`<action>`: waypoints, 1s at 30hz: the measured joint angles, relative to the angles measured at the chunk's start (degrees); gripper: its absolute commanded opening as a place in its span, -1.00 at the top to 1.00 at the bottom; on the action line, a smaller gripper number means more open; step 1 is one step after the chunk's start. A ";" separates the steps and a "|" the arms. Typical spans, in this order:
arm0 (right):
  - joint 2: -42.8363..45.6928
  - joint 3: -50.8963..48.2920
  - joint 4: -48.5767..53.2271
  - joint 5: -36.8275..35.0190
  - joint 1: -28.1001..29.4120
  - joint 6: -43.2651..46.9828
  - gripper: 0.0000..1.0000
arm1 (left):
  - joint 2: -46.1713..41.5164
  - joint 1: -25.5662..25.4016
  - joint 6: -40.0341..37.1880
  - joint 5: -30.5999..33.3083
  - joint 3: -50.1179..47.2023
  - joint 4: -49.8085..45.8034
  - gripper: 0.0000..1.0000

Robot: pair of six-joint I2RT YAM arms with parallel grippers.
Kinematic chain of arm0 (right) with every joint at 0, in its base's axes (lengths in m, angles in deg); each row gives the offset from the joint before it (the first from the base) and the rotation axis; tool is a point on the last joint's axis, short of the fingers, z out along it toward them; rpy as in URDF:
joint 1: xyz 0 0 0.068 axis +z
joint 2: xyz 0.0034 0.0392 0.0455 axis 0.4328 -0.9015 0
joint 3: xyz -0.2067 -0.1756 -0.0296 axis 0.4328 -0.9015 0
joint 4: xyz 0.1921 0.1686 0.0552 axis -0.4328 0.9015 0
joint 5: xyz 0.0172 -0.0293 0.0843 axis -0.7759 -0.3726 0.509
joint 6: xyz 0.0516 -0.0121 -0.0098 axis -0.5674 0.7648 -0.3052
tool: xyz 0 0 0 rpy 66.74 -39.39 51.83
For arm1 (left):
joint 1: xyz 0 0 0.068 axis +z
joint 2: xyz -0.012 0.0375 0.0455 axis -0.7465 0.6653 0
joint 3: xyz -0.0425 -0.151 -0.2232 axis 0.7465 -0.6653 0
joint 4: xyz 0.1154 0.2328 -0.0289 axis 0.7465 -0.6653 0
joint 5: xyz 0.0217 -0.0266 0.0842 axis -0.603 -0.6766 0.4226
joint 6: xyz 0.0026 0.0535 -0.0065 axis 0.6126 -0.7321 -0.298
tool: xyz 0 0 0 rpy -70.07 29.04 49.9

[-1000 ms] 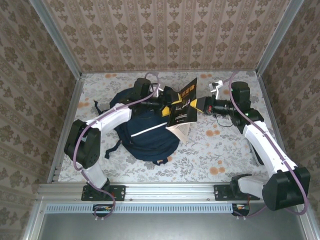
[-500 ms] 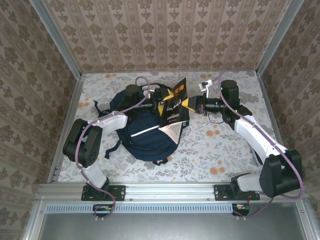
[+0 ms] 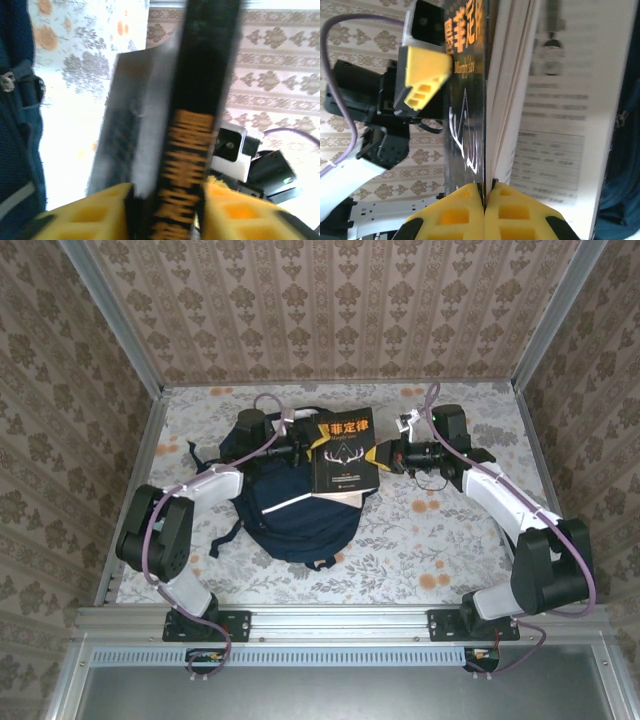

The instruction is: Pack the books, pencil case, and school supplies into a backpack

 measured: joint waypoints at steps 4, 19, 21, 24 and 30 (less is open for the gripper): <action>-0.02 0.04 1.81 -1.57 0.00 0.59 -0.11 | -3.04 -0.35 -4.59 1.66 0.15 -7.08 0.69; 15.47 -19.43 -15.41 -20.37 1.20 -23.85 -0.95 | -10.91 0.83 -5.99 22.56 0.48 -15.30 0.82; 15.32 -20.55 -18.82 -21.70 3.08 -28.30 -0.98 | -11.06 0.81 -5.07 25.33 0.96 -15.13 0.82; 14.86 -20.57 -25.05 -23.56 6.56 -34.16 -0.99 | -11.06 0.61 -3.13 28.68 1.01 -14.86 0.82; 11.54 -20.61 -37.11 -29.09 12.02 -46.31 -0.98 | -11.06 -1.68 0.87 34.42 1.01 -14.49 0.81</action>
